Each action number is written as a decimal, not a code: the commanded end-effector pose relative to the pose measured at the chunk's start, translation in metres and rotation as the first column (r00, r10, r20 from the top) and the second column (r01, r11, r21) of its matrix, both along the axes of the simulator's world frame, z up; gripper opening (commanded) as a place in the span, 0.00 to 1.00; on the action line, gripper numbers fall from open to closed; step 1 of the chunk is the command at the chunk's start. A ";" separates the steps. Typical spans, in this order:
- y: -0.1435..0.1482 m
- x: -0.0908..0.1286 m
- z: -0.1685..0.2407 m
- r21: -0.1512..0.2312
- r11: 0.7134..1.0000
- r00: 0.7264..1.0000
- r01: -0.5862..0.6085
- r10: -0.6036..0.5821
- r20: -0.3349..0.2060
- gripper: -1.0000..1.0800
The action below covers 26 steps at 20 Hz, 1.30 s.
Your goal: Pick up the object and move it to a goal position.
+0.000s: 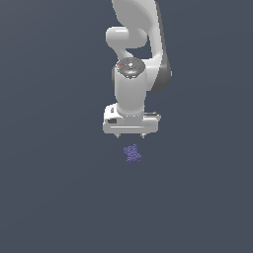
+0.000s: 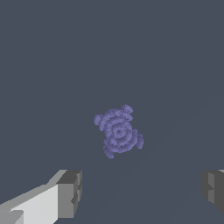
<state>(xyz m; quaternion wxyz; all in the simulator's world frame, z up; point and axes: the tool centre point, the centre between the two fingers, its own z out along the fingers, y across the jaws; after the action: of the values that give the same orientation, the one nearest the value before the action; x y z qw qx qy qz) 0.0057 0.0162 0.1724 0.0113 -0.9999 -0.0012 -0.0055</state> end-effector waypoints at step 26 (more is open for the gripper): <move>0.014 0.003 -0.032 -0.010 0.985 0.985 -0.171 0.171 -0.016 0.96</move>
<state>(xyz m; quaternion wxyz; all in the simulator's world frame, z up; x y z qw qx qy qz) 0.0072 0.0308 0.1471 0.0073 -0.9971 -0.0757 0.0033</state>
